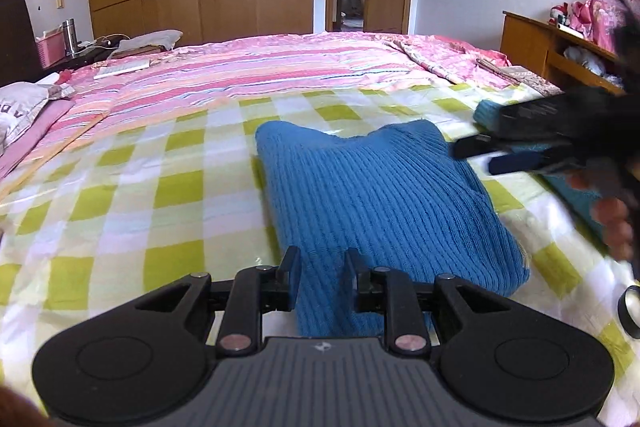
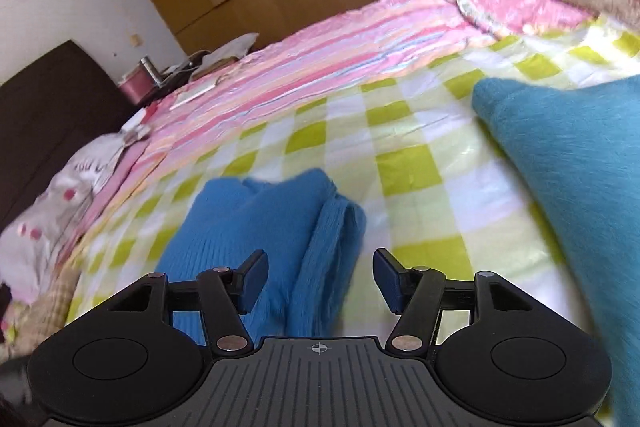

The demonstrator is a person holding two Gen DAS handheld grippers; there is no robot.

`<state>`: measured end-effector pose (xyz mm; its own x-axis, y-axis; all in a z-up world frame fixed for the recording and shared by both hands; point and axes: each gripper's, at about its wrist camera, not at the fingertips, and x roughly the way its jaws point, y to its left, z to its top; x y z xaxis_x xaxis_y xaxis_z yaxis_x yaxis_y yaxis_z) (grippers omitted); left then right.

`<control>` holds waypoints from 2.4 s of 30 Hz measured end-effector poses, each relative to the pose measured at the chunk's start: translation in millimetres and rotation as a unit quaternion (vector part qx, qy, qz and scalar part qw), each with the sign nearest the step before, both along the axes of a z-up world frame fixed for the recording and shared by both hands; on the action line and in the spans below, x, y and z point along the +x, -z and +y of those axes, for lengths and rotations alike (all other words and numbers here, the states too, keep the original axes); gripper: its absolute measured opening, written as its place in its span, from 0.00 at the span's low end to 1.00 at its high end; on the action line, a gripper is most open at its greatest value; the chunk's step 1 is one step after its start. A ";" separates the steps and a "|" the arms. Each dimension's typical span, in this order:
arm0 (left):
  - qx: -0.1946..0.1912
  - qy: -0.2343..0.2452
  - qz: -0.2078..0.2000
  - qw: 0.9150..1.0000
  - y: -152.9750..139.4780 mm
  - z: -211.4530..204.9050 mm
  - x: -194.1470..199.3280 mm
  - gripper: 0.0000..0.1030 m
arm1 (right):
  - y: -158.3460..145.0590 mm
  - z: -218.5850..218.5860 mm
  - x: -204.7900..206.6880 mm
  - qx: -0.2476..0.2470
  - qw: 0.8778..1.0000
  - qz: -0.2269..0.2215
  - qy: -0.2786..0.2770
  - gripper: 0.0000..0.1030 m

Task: Fold small clothes

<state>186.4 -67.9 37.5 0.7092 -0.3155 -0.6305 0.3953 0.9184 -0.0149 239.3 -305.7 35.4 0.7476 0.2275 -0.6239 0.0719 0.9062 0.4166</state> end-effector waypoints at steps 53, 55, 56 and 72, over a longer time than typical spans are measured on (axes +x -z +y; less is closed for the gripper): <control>-0.019 -0.027 -0.008 0.999 7.3 13.8 9.3 0.43 | -8.6 -6.6 2.5 0.062 0.997 -0.005 -0.043 0.09; -0.010 -0.021 0.014 1.000 16.7 8.9 14.6 0.45 | 4.8 -10.2 3.3 0.041 0.999 0.013 -0.020 0.07; -0.007 -0.019 0.022 1.000 20.5 7.8 16.3 0.45 | 14.3 -10.7 5.3 0.031 0.999 0.028 -0.015 0.07; -0.079 -0.005 0.059 0.995 22.1 23.5 24.7 0.45 | 35.6 1.2 -2.4 0.051 0.996 0.056 -0.040 0.64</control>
